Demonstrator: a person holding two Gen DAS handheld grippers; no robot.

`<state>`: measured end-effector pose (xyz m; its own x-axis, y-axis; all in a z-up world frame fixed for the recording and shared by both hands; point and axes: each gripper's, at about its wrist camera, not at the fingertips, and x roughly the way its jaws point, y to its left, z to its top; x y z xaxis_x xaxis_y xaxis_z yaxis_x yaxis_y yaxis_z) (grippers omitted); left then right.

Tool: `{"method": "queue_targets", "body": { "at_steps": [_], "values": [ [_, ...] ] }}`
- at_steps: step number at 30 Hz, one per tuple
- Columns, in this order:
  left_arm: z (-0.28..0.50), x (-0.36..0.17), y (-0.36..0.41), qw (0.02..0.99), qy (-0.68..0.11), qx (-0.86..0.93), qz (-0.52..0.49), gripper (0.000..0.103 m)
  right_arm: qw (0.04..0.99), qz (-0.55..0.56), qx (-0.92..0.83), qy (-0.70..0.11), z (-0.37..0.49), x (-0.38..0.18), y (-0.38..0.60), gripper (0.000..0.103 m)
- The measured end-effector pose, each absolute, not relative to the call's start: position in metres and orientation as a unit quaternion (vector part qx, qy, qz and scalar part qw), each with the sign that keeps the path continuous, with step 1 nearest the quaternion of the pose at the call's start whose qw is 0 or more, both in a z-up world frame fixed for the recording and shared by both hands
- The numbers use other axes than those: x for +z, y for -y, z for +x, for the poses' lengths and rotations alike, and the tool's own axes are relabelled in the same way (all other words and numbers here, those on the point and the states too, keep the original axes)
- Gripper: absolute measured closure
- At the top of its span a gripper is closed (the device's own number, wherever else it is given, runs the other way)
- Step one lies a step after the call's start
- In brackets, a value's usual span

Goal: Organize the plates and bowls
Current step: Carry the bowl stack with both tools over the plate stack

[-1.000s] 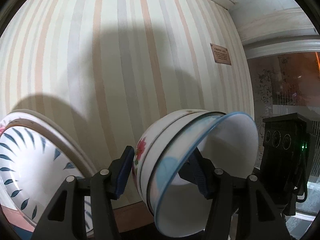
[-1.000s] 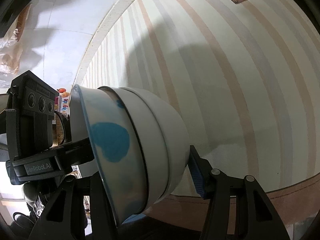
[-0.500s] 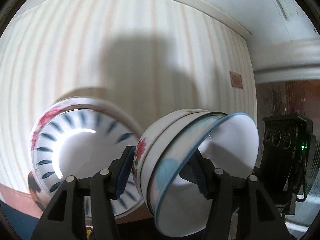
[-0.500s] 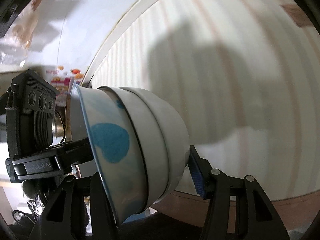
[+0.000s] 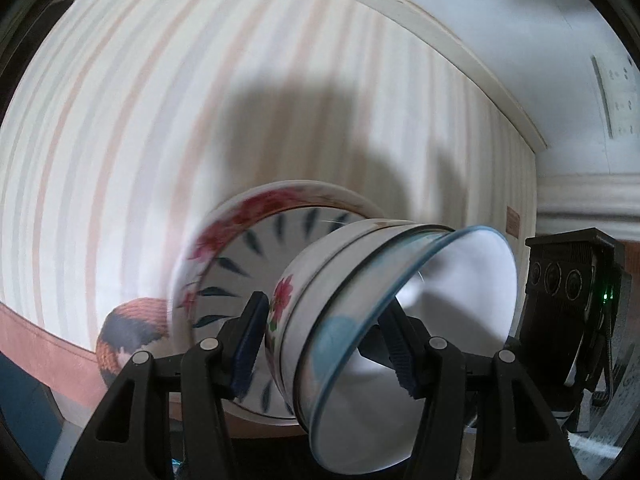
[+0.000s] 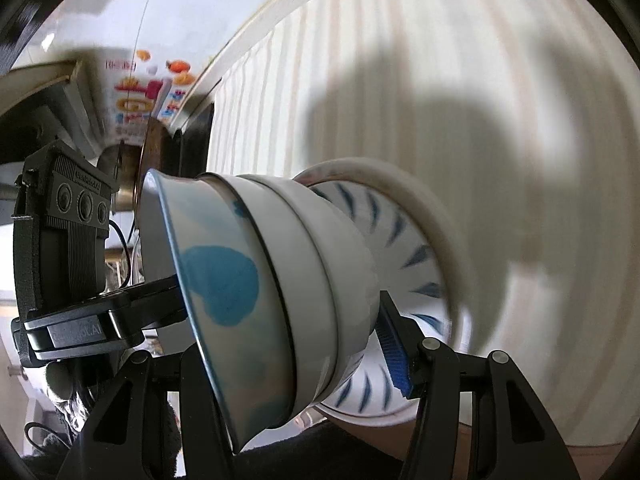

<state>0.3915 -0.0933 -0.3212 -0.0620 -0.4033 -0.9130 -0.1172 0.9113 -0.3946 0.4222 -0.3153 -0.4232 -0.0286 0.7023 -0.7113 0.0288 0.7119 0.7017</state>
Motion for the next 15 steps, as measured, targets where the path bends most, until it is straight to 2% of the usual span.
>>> {"method": "queue_targets", "body": {
  "at_steps": [15],
  "values": [
    [0.388, -0.348, 0.078, 0.641, -0.731, -0.099, -0.211, 0.049, 0.625, 0.251, 0.255, -0.694, 0.431, -0.449, 0.285, 0.046]
  ]
}}
